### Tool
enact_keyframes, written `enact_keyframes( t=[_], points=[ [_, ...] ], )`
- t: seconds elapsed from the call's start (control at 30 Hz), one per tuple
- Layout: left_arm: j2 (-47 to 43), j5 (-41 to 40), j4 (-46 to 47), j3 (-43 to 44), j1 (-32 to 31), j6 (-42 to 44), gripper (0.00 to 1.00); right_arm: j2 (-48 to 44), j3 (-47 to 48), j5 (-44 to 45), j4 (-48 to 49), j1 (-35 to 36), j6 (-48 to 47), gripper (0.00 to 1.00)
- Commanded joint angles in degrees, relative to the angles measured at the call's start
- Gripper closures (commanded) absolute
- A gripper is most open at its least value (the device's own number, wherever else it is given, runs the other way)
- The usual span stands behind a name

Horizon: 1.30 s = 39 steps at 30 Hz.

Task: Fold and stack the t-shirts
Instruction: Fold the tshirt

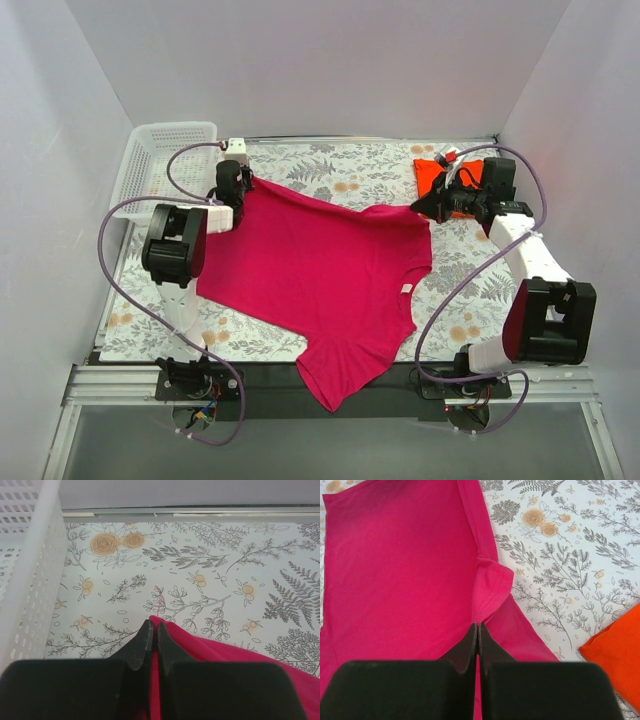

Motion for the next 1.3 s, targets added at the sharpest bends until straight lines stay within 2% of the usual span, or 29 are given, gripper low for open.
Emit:
enact_keyframes(
  t=[0.0,0.47,1.27],
  points=[
    [-5.1,0.33,3.38,-1.62,0.33,2.07,1.0,-2.98,-0.96,-1.98,-0.95,0.13,-1.3,0.99],
    [-7.92,-3.72,5.84,-6.1,0.51,4.89,1.0,-7.28,-2.9,-2.5,-4.37,0.31,-3.58,0.99],
    [-11.52,-4.68,7.51,-11.55,0.77,4.54,1.0,-12.91,-8.34,-5.23,-10.7,0.31,-10.79,0.99]
  ],
)
